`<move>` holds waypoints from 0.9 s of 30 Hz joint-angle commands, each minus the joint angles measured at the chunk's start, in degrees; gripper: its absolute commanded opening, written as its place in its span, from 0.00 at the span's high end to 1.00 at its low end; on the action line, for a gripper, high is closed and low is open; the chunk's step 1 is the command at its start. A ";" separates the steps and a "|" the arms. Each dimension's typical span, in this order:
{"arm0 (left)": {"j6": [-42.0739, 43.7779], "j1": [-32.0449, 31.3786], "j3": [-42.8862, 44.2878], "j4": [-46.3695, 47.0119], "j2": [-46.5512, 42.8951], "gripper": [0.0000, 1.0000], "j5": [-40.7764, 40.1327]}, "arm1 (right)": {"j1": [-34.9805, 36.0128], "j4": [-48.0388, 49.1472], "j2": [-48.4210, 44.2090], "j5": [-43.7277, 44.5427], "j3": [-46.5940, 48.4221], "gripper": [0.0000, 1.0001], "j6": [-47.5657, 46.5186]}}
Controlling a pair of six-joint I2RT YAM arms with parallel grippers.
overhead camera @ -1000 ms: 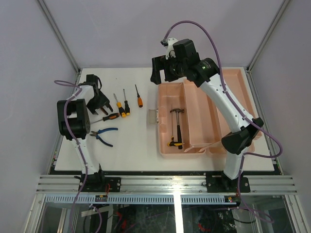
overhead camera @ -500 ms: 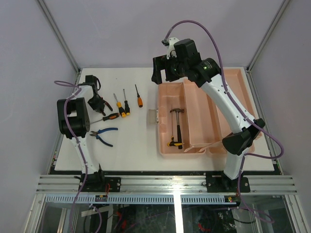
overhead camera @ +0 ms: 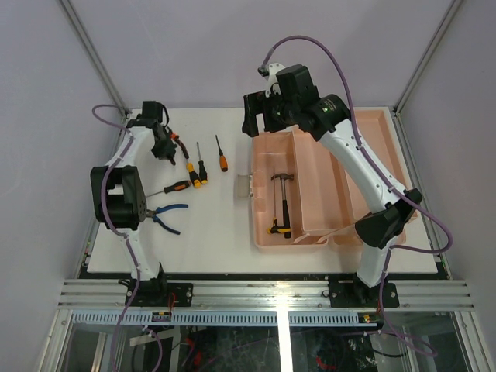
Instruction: Pack the tool kit
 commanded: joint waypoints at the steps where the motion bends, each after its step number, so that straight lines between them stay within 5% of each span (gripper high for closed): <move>1: 3.05 -3.45 7.01 3.73 -7.26 1.00 2.13 | 0.11 2.41 -2.88 -0.16 0.12 0.05 -0.37; 8: 3.63 -11.14 14.64 1.50 -9.82 1.00 3.69 | -0.43 1.83 -5.79 3.75 -0.34 0.05 -0.60; 16: 4.38 -20.20 20.84 1.49 -11.02 1.00 4.18 | -0.68 7.21 -4.52 -3.82 0.69 0.05 4.63; 27: 3.87 -23.77 24.41 1.50 -12.91 1.00 6.45 | -2.82 10.92 1.34 -4.24 2.84 0.11 11.41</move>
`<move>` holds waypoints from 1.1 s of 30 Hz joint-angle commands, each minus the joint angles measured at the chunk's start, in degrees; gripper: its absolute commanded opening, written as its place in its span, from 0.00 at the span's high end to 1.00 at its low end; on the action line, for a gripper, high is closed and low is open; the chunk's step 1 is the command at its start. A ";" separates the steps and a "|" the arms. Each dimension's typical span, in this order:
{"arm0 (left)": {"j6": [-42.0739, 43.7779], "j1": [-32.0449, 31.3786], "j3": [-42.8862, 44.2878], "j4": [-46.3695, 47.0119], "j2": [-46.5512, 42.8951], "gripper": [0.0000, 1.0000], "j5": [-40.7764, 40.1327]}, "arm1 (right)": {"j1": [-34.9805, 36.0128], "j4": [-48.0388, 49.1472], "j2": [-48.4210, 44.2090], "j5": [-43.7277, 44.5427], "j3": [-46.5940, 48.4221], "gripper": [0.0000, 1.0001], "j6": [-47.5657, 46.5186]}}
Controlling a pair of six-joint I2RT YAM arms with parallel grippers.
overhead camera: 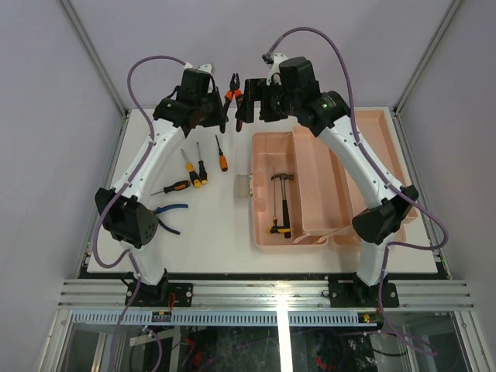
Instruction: Pack the tool kit
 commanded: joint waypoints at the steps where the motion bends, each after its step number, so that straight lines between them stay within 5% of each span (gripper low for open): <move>1: 0.14 -0.08 3.09 5.01 -4.71 1.00 1.43 | -1.96 4.51 0.19 0.02 0.44 0.12 4.75; 13: -1.21 -1.15 2.35 5.13 -6.48 1.00 5.36 | -4.72 11.56 6.03 -5.90 2.09 0.17 12.15; 21: -1.43 -2.17 0.92 6.02 -7.66 1.00 5.86 | -5.04 15.08 7.72 -9.65 1.73 0.30 16.02; 23: -1.38 -2.38 0.74 6.04 -7.70 1.00 6.07 | -5.21 15.64 8.01 -10.63 1.61 0.46 16.69; 27: -1.57 -2.81 0.08 6.44 -7.88 1.00 6.60 | -5.56 16.24 7.89 -12.37 1.64 0.98 17.91; 29: -1.60 -2.86 -0.49 7.07 -7.90 1.00 6.86 | -5.56 15.73 6.44 -11.43 1.18 1.00 17.20; 30: -1.61 -2.85 -0.74 7.36 -7.90 0.98 6.88 | -5.65 15.08 5.87 -10.95 0.99 1.00 16.48; 33: -1.93 -2.84 -1.56 8.51 -8.05 0.46 7.09 | -6.16 12.98 2.85 -8.87 0.33 1.00 14.45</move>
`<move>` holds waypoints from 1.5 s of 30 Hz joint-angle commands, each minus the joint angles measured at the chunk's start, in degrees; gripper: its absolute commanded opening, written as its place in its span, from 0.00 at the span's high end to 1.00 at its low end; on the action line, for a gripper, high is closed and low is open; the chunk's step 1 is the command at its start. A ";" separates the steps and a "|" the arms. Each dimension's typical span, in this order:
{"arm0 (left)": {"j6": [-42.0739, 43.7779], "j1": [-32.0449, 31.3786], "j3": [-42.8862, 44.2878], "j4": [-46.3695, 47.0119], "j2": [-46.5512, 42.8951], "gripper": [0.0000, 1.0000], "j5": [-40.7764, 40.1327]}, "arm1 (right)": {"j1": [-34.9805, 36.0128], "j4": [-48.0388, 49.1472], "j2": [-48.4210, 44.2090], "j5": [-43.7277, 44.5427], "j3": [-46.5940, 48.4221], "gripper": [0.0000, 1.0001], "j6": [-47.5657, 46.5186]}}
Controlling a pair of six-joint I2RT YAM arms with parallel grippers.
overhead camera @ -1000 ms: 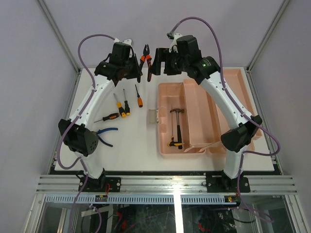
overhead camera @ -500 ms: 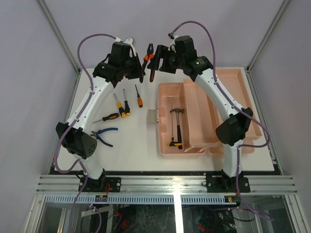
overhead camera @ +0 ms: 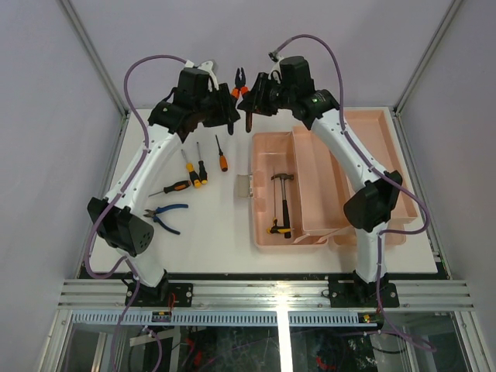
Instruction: Pack the tool kit
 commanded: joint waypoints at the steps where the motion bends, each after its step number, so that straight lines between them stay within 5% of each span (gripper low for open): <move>1: -0.98 -0.50 -0.41 7.95 -3.32 0.30 2.34 | -1.27 0.01 -7.03 1.61 0.37 1.00 -3.73; 3: -1.20 -0.43 -0.15 8.26 -3.20 0.08 1.73 | -2.35 -2.24 -9.06 3.21 0.13 1.00 -5.46; 5: -1.54 0.15 -0.07 8.36 -3.23 0.00 1.09 | -4.00 -4.95 -11.30 4.57 -0.02 1.00 -7.35; 18: -2.59 9.16 -7.80 6.90 -5.61 0.00 3.06 | -15.08 -31.28 -22.57 13.06 -3.34 1.00 -22.44; 32: -2.53 9.30 -9.95 6.46 -5.73 0.03 5.62 | -14.11 -33.47 -29.14 18.41 -20.10 1.00 -26.17; 45: -2.53 9.34 -10.82 5.84 -5.57 0.04 6.56 | -13.26 -22.50 -25.76 14.81 -28.90 1.00 -23.99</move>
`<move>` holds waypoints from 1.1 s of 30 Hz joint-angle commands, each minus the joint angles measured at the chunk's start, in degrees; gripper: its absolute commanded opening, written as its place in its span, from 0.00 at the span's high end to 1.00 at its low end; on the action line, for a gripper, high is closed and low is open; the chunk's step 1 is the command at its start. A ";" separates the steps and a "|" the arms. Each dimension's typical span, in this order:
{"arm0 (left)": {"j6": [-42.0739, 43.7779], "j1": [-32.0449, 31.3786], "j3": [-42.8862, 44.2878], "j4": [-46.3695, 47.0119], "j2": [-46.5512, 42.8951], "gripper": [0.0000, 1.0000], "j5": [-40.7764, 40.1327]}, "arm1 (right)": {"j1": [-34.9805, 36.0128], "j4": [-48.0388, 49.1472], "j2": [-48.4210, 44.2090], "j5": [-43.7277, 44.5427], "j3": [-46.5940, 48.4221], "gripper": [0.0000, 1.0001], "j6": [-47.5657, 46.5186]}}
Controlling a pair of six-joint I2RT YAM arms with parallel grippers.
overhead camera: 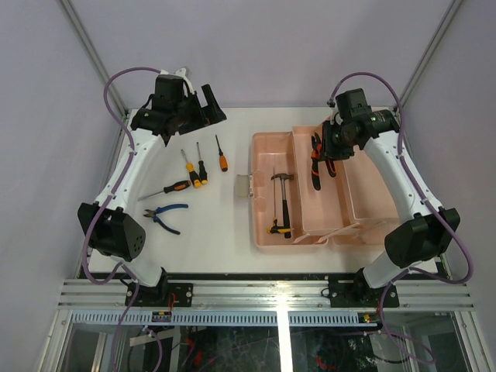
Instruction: Pack the tool kit
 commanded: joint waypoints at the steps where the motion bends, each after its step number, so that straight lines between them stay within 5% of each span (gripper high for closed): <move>1: 0.18 -0.06 -0.79 0.88 -1.20 0.04 1.05 | 0.48 9.55 0.67 -2.28 0.98 1.00 0.75; 18: -0.01 -0.06 -1.03 0.53 -1.08 0.05 1.84 | 0.56 15.73 9.45 -2.93 -0.52 0.99 1.83; 24: 0.23 -0.07 -1.43 0.58 -0.97 0.05 2.16 | 0.57 14.03 10.42 -0.93 0.41 0.71 1.30; 33: 1.67 -0.07 -2.68 0.27 -1.47 0.05 0.77 | 0.56 11.23 9.72 1.14 3.03 0.46 -0.14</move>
